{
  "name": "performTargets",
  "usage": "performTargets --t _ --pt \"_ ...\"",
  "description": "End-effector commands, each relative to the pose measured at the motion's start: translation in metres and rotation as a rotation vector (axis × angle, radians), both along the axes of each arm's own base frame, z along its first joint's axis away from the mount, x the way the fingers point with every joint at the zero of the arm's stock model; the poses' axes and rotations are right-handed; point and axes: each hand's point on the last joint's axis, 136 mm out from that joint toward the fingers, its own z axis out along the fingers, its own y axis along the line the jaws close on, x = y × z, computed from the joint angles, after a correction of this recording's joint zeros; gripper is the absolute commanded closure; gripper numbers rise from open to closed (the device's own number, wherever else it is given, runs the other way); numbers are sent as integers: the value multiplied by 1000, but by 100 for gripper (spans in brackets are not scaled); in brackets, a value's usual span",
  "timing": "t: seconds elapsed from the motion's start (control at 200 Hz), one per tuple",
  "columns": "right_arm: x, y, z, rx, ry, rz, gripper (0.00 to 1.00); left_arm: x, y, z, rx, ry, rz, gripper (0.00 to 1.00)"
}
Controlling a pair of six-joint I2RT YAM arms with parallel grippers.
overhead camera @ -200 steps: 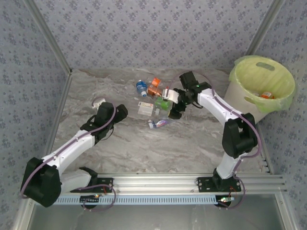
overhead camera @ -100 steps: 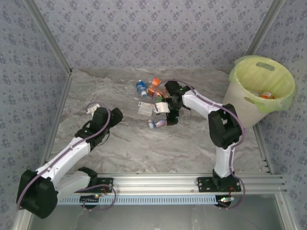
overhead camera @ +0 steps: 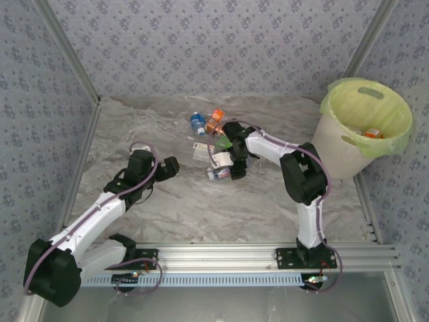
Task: Put the plastic bottles in the bin
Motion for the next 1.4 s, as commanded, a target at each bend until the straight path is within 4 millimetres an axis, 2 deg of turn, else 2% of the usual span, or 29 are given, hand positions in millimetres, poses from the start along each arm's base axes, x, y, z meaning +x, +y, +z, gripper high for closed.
performTargets --t 0.0,0.175,0.36,0.675,0.874,1.039,1.059,1.074,1.104,1.219,1.394 --pt "-4 0 -15 -28 9 11 27 6 -3 15 0 -26 -19 0" --pt "1 -1 -26 -39 -18 12 28 3 -1 11 9 -11 -16 0" --pt "2 -2 -18 -25 -36 -13 35 4 1 11 11 -13 -3 0" --pt "-6 0 29 80 -104 -81 46 16 -9 13 -9 -14 -16 0" --pt "-18 5 72 233 -127 -170 51 25 -9 21 -29 -39 19 1" --pt "-18 4 135 444 -184 -312 50 32 -3 23 -38 -55 82 1" --pt "-17 2 143 464 -190 -333 51 33 -2 23 -39 -55 87 0" --pt "-22 -3 138 461 -180 -347 51 34 -2 22 -40 -55 92 1" --pt "-22 -5 145 490 -192 -369 54 35 -2 22 -42 -57 100 1" --pt "-20 -19 184 638 -262 -476 62 40 -3 21 -54 -56 117 1" --pt "-12 -58 236 831 -287 -705 63 46 -9 18 -67 -37 111 1"
